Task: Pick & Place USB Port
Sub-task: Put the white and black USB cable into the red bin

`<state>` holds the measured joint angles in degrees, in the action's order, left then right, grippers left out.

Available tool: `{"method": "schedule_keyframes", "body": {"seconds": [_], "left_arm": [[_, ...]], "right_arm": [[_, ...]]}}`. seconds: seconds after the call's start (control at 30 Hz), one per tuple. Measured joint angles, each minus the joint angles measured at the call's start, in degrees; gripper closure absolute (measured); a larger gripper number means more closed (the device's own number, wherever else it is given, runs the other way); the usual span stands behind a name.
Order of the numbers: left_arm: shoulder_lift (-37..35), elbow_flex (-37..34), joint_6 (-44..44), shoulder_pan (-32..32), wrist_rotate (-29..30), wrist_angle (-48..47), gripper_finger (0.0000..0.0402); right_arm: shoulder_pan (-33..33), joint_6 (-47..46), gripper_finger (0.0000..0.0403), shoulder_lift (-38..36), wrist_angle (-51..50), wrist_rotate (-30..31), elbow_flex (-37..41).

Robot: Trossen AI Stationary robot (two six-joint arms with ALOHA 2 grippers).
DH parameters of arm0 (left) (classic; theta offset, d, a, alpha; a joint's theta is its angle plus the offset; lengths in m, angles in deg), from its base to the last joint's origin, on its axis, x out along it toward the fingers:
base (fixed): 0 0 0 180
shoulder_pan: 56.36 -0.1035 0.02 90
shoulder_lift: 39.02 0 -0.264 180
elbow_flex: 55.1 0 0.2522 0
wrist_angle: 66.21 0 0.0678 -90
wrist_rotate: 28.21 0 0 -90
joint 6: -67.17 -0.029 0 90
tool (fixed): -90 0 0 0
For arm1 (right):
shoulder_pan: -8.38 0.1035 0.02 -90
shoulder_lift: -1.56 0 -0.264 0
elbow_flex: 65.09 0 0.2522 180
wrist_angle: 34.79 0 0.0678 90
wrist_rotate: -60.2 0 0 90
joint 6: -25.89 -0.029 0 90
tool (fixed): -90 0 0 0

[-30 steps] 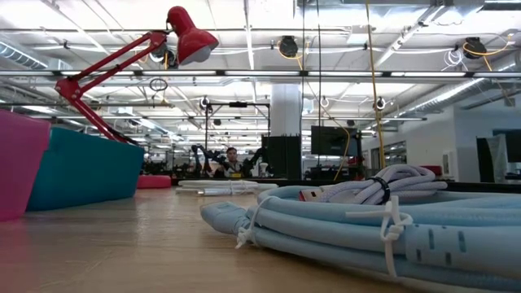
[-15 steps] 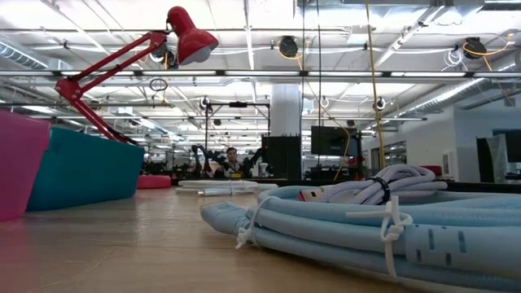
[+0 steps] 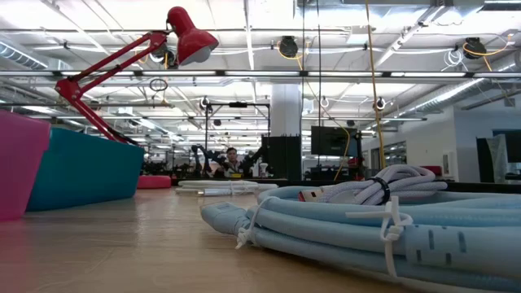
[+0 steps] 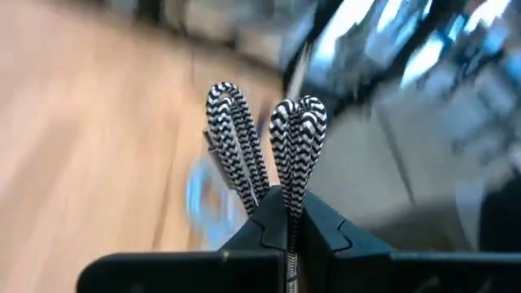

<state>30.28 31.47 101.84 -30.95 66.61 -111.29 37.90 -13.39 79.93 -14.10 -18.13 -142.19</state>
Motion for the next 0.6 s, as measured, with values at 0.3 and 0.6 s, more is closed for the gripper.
{"method": "schedule_keyframes", "body": {"seconds": [0.3,0.6], "left_arm": [[0.7,-0.2,16.6,14.5,-3.8,-29.1,0.0397],[12.2,-0.1,15.9,22.3,-12.9,-28.9,0.0397]], "right_arm": [[-0.2,1.1,0.0278,-1.4,-0.4,0.1,0.0],[-2.1,-0.6,0.0278,-1.6,-2.2,0.2,0.0]]}}
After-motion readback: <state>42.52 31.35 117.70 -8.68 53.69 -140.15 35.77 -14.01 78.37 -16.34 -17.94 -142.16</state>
